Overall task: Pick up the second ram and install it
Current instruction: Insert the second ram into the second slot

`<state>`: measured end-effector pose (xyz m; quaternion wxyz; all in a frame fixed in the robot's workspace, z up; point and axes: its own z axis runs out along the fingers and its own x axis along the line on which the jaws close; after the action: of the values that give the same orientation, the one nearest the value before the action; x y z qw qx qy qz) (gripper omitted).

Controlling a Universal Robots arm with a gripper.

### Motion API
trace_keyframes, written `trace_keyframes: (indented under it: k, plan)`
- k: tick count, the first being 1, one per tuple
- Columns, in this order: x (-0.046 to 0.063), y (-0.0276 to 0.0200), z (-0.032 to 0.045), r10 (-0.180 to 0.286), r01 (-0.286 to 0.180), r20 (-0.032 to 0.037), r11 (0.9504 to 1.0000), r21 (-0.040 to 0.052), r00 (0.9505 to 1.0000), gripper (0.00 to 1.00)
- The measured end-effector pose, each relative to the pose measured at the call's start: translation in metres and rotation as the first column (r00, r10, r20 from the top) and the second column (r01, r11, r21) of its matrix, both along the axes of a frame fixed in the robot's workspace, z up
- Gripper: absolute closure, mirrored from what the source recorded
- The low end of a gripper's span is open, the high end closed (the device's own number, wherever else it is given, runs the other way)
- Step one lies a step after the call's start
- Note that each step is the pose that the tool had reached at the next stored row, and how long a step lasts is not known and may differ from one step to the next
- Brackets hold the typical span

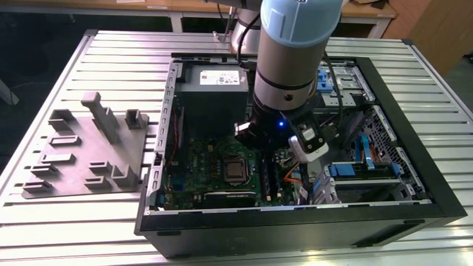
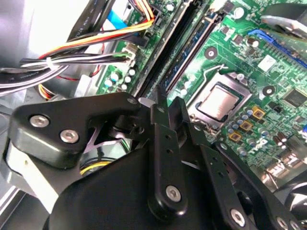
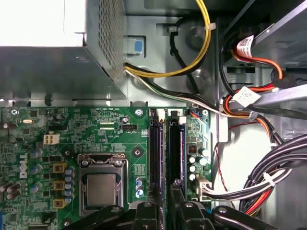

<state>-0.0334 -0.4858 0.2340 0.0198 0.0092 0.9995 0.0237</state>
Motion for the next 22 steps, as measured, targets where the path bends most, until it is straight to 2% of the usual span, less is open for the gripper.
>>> trace_keyframes:
  k: [6, 8, 22]
  plan:
    - [0.0, 0.0, 0.0016, 0.0, 0.0, 0.0, 1.0, -0.0002, 1.0, 0.76]
    - [0.0, 0.0, 0.0021, 0.0, 0.0, -0.0001, 1.0, -0.0002, 1.0, 0.89]
    - [0.0, 0.0, 0.0057, 0.0, 0.0, -0.0001, 1.0, -0.0002, 1.0, 0.9]
